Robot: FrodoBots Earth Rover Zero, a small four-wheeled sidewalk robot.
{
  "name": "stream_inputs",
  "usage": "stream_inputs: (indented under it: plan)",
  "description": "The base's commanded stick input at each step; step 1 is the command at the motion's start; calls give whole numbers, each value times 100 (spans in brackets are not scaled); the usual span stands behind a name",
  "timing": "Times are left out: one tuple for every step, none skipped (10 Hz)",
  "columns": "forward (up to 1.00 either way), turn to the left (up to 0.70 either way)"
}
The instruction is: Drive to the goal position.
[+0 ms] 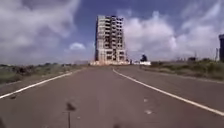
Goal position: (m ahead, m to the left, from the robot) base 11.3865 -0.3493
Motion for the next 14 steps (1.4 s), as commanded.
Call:
stream_inputs:
  plan:
    - [100, 0]
    - [100, 0]
    - [100, 0]
    - [100, 0]
    - [100, 0]
    - [100, 0]
    - [100, 0]
    - [100, 0]
    - [100, 0]
    - [100, 0]
    - [100, 0]
    - [100, 0]
    - [100, 0]
    - [100, 0]
